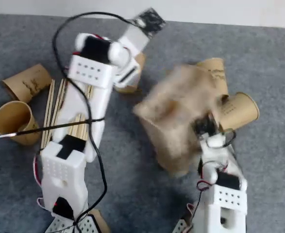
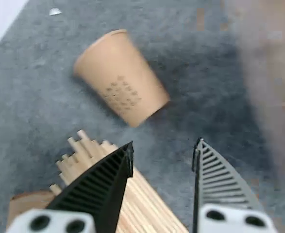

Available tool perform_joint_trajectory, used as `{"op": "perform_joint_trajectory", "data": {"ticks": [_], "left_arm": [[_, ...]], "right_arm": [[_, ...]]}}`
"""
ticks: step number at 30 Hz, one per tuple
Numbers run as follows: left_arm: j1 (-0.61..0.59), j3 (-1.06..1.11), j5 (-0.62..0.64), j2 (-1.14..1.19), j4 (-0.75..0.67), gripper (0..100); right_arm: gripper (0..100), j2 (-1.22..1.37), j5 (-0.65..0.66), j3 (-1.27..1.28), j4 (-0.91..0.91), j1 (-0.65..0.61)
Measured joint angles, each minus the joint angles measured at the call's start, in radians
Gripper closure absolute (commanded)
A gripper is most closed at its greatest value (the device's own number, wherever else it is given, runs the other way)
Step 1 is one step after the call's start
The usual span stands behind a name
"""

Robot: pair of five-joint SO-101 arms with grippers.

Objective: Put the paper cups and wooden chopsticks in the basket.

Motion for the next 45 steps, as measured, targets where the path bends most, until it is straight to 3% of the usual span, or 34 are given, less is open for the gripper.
{"op": "perform_joint_trajectory", "data": {"ticks": [8, 18, 23, 28, 34, 40, 45], "left_arm": [[-0.083, -0.112, 0.035, -0.044, 0.002, 78], [-0.055, 0.072, 0.04, -0.043, -0.074, 78], [0.026, 0.107, 0.04, -0.043, -0.124, 78], [0.034, 0.112, 0.075, -0.043, -0.195, 78], [0.034, 0.121, 0.169, -0.015, -0.388, 78], [0.002, 0.123, 0.212, 0.175, -0.663, 78], [-0.058, 0.002, 0.267, 0.336, -0.77, 78]], "right_arm": [[77.8, 0.005, 0.066, 0.058, 0.026, 0.043], [77.8, 0.005, 0.06, 0.057, 0.026, 0.02], [77.8, 0.015, -0.109, 0.025, 0.034, 0.018], [77.8, 0.017, -0.285, -0.103, 0.035, 0.009], [77.8, 0.017, -0.525, -0.324, 0.035, -0.055], [77.8, 0.021, -0.562, -0.404, 0.035, -0.259], [77.8, 0.021, -0.562, -0.288, -0.068, -0.307]]}}
